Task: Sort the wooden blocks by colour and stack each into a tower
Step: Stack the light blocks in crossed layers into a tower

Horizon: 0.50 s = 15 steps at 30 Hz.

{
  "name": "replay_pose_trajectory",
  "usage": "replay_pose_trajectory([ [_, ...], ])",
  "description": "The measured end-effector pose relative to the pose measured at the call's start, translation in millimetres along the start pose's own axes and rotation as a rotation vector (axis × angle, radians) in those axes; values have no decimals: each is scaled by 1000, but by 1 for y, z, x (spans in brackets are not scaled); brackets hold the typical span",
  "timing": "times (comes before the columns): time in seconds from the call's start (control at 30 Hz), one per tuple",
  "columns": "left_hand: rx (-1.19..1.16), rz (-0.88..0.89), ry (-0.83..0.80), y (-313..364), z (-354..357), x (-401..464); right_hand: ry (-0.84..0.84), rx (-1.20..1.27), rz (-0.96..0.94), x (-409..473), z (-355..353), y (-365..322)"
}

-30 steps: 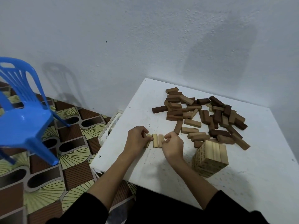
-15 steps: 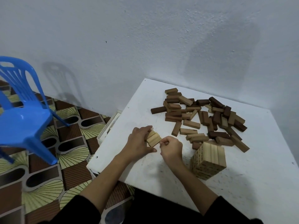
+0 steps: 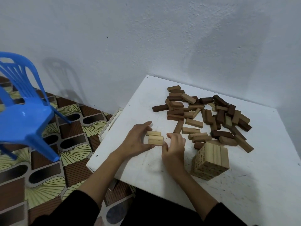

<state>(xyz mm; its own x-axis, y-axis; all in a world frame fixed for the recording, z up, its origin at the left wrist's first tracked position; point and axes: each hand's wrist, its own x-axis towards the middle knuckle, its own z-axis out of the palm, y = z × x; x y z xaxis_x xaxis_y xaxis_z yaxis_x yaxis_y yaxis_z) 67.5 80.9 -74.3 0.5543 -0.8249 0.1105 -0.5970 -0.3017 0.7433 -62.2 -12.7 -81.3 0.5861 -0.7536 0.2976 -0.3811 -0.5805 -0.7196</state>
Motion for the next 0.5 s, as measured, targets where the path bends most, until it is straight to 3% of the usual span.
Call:
replay_pose_trajectory([
  [0.2,-118,-75,145,3,4,-5,-217,-464,-117,-2,4,6],
  [0.5,-18,-74,120,1,6,-3,-299,-572,-130,-2,4,5],
])
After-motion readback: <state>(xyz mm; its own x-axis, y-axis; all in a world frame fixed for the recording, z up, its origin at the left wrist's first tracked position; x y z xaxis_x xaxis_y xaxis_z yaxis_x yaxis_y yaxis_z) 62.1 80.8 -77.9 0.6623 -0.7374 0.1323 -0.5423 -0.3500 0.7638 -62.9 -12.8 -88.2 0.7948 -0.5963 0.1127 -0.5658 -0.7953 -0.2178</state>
